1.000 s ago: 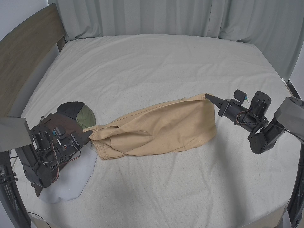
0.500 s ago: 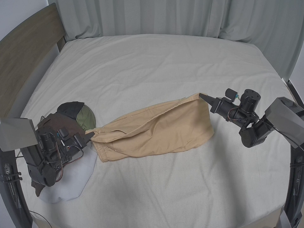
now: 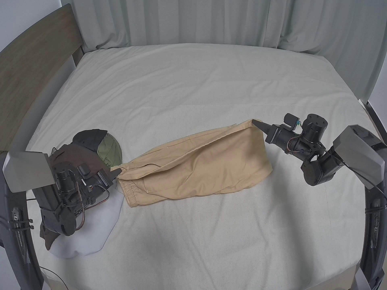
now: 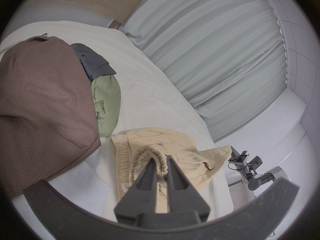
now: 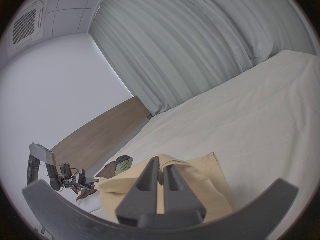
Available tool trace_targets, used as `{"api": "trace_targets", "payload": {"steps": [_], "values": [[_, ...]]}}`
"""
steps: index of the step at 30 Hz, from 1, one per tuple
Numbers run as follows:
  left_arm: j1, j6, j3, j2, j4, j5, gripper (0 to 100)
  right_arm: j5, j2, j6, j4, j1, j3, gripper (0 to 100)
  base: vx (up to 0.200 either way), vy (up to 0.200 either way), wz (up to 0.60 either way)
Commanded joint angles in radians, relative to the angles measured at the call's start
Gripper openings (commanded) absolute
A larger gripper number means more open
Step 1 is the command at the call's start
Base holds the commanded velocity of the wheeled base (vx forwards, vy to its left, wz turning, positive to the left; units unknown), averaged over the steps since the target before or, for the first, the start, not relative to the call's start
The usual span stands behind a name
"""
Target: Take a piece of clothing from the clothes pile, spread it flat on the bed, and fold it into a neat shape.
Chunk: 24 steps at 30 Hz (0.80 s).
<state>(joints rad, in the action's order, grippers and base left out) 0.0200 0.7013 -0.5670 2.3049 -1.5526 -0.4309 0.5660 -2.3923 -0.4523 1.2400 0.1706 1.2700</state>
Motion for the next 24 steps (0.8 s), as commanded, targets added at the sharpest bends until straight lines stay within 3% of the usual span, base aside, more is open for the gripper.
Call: {"api": "trace_targets", "payload": {"steps": [1,3,4,5,6,24], "values": [[0.001,0.0,-0.008,0.013,0.0,0.004,0,0.0,-0.004,0.0,0.001,0.001,0.002,0,0.0,0.0,0.0],[0.008,0.001,-0.008,0.013,0.0,0.007,0,0.0,-0.004,0.0,0.001,0.001,0.003,0,0.0,0.0,0.0],[0.011,0.001,-0.008,0.014,0.0,0.009,0,-0.001,-0.007,0.0,0.001,0.001,0.006,100,0.0,0.0,0.0],[0.011,0.001,-0.008,0.014,0.0,0.009,0,-0.003,-0.018,0.001,0.003,0.001,0.014,100,0.0,0.0,0.0],[0.011,0.001,-0.008,0.014,0.0,0.009,100,-0.003,-0.018,0.001,0.003,0.001,0.014,100,0.0,0.0,0.0],[-0.011,0.06,-0.053,-0.035,0.0,0.066,100,-0.028,0.041,0.05,0.012,0.04,-0.173,100,0.0,0.0,0.0]]}}
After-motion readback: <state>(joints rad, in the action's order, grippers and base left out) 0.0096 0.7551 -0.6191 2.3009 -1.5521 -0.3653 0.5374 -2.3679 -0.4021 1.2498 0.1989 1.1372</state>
